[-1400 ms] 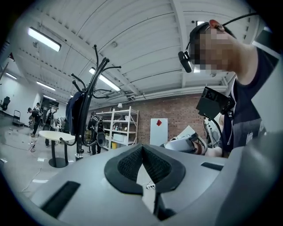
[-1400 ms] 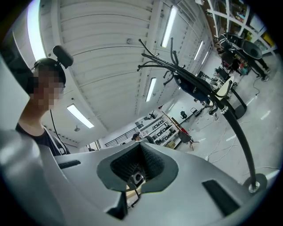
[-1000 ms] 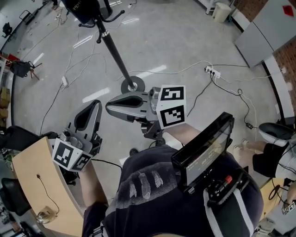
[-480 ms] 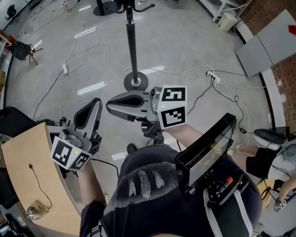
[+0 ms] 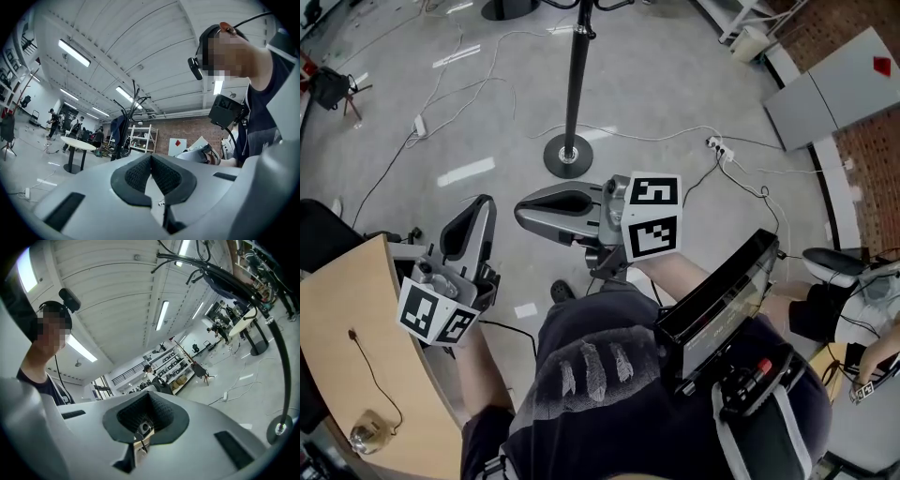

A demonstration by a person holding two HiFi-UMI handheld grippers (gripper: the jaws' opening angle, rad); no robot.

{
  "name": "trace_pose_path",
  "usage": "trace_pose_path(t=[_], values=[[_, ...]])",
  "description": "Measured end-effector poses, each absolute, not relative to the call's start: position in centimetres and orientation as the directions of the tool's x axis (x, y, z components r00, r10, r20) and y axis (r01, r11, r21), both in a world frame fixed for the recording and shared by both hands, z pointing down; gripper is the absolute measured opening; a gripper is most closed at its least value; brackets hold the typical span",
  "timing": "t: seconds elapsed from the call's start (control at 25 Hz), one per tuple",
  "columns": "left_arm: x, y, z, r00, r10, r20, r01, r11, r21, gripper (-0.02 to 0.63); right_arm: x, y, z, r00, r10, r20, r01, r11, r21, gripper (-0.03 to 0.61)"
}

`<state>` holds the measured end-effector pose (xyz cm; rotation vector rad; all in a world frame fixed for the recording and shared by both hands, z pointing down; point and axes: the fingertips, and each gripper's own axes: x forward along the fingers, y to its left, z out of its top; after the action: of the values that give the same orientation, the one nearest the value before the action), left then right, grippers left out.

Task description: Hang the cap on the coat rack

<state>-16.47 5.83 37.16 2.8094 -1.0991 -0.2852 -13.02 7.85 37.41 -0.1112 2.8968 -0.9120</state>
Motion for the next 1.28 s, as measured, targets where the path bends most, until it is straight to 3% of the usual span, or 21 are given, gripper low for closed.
trace_pose_path(t=[0.56, 0.92, 1.28], values=[[-9.8, 9.4, 36.9, 0.834, -0.538, -0.123, -0.520, -0.840, 0.153, 0.006, -7.8, 11.7, 36.6, -0.968, -0.233, -0.089, -0.146, 0.819, -0.554, -0.006], [-8.8, 9.6, 35.3, 0.851, -0.511, -0.118, -0.497, -0.858, 0.131, 0.006, -7.1, 11.8, 35.3, -0.960, -0.257, -0.113, -0.159, 0.829, -0.537, -0.006], [6.2, 15.9, 35.5, 0.872, -0.484, -0.071, -0.473, -0.872, 0.126, 0.006, 7.4, 17.8, 35.5, -0.944, -0.283, -0.169, -0.146, 0.820, -0.554, -0.006]])
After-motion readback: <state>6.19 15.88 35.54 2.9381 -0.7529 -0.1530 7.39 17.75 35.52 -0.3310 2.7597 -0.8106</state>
